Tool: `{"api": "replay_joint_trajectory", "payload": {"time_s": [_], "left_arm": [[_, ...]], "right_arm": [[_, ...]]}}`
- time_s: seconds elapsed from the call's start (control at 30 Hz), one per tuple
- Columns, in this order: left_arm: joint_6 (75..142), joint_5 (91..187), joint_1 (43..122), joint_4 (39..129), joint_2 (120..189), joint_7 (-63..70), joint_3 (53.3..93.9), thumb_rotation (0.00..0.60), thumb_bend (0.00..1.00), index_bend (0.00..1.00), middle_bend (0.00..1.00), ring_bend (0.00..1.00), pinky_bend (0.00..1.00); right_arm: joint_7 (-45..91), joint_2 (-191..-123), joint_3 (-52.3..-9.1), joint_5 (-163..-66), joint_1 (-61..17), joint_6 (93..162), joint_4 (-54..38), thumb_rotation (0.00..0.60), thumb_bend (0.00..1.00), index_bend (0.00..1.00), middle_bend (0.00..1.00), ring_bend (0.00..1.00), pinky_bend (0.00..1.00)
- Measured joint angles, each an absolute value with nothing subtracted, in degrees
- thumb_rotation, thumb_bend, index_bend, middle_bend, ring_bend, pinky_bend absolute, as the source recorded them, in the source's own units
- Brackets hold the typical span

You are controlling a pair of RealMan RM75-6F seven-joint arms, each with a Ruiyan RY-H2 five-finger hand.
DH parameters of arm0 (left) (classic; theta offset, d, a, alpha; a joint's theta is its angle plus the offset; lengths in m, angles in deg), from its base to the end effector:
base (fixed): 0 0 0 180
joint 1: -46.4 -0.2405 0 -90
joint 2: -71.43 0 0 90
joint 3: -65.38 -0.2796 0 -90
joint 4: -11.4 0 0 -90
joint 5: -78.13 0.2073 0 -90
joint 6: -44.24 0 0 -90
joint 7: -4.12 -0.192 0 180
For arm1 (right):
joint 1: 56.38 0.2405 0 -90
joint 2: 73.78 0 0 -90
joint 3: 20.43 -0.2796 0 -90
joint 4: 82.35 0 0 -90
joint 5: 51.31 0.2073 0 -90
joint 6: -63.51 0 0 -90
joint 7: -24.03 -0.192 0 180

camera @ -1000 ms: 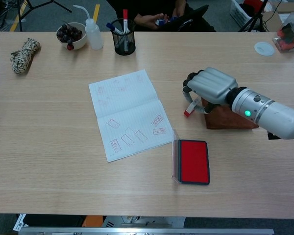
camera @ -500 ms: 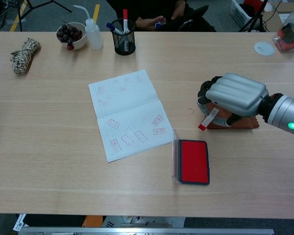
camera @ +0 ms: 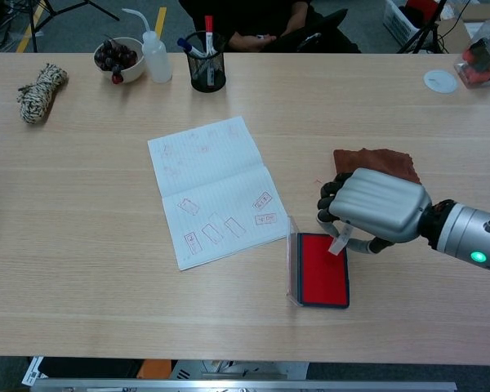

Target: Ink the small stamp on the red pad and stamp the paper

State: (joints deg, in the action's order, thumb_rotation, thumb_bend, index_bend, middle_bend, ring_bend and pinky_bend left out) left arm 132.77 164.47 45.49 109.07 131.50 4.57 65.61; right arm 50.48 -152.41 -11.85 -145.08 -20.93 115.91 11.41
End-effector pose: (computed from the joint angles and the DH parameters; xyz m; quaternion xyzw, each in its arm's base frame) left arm -0.3367 0.1871 0.1889 -0.5673 -0.4197 -0.3729 0.6024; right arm -0.1942 -0.2633 -0.0459 0.9104 -0.1777 0.2514 0.2766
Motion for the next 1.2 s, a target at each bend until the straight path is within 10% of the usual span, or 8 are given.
{"api": "replay_joint_trajectory", "payload": {"time_s": [1.2], "left_arm": [[132.61, 164.28, 45.33, 107.18, 131.95, 6.04, 65.67, 0.6, 0.26, 0.07, 0.04, 0.12, 0.18]], "right_arm": [[56.56, -157.8, -12.78, -142.84, -20.63, 111.22, 8.96, 0.6, 0.34, 0.67, 0.47, 0.29, 0.29]]}}
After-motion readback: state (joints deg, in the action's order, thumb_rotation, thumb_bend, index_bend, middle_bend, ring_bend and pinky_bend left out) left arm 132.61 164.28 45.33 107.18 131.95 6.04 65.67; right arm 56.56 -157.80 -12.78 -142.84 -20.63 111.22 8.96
